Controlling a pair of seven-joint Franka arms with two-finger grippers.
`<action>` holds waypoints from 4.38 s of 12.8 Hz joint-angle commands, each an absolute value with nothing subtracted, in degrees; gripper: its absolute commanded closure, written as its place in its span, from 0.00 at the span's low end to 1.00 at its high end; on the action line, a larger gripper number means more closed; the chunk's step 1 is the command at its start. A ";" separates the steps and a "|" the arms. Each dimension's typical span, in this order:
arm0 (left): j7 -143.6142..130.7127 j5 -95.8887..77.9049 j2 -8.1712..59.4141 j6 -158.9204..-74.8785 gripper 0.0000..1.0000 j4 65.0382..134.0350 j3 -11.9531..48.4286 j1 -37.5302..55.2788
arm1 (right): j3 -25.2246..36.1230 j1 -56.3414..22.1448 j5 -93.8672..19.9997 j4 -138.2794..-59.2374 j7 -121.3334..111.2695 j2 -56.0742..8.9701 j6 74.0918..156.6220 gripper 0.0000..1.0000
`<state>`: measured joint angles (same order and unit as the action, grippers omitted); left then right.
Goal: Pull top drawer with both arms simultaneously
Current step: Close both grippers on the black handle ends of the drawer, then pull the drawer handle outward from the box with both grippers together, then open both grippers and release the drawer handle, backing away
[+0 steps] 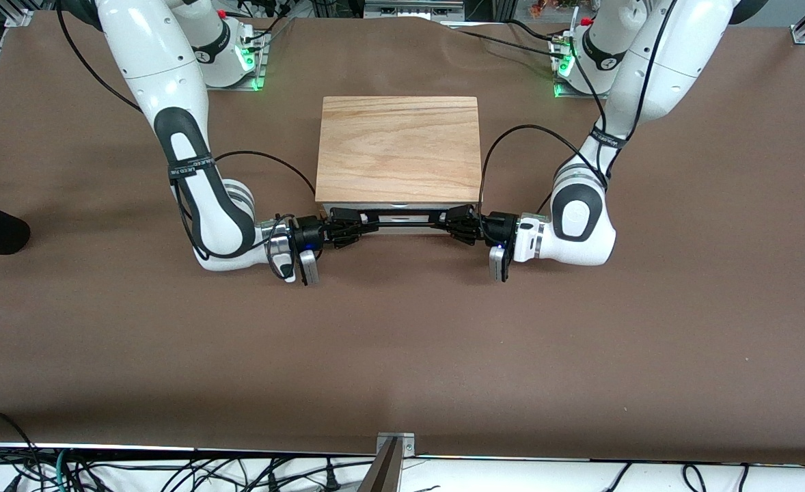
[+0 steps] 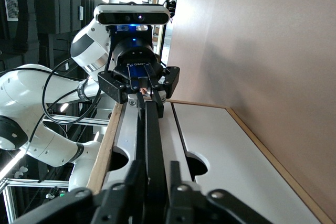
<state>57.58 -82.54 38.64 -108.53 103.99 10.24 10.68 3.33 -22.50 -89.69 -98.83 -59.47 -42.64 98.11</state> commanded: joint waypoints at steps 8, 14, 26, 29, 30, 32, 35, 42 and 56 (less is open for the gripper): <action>56.52 -84.03 43.24 -110.74 0.90 94.50 9.93 10.20 | 3.78 -21.36 -90.88 -92.05 -58.89 -47.00 97.47 1.00; 52.83 -83.50 49.29 -113.29 0.90 84.22 8.62 10.11 | 3.69 -20.04 -90.70 -83.07 -52.22 -51.15 98.26 1.00; 46.76 -83.41 61.17 -114.17 0.91 65.39 5.45 10.90 | 3.69 -19.25 -95.98 -72.95 -47.99 -56.78 101.95 1.00; 46.93 -83.41 61.17 -114.96 0.90 65.48 5.36 10.99 | 3.69 -19.25 -95.98 -72.95 -47.99 -56.87 101.87 1.00; 46.93 -83.41 61.17 -114.96 0.88 65.57 5.36 10.99 | 3.69 -19.25 -95.98 -72.95 -47.99 -56.78 101.87 1.00; 47.02 -83.32 61.17 -114.96 0.57 65.83 5.45 10.99 | 3.69 -19.25 -95.98 -73.04 -47.81 -56.78 101.78 0.81; 47.20 -83.32 61.08 -114.96 0.26 65.92 5.45 11.25 | 3.95 -19.34 -95.80 -73.21 -48.96 -56.25 101.87 0.00; 43.88 -82.71 59.95 -114.96 0.00 66.01 5.45 11.25 | 5.97 -18.90 -90.19 -72.95 -48.34 -55.20 101.25 0.00; 19.25 -17.52 35.61 -103.20 0.00 69.43 2.30 7.91 | 15.29 -19.16 -35.75 -72.95 -32.37 -35.53 94.77 0.00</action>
<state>19.05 -21.79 40.27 -104.76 65.19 4.05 8.24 15.17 -18.84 -44.49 -71.82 -35.95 -39.52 97.55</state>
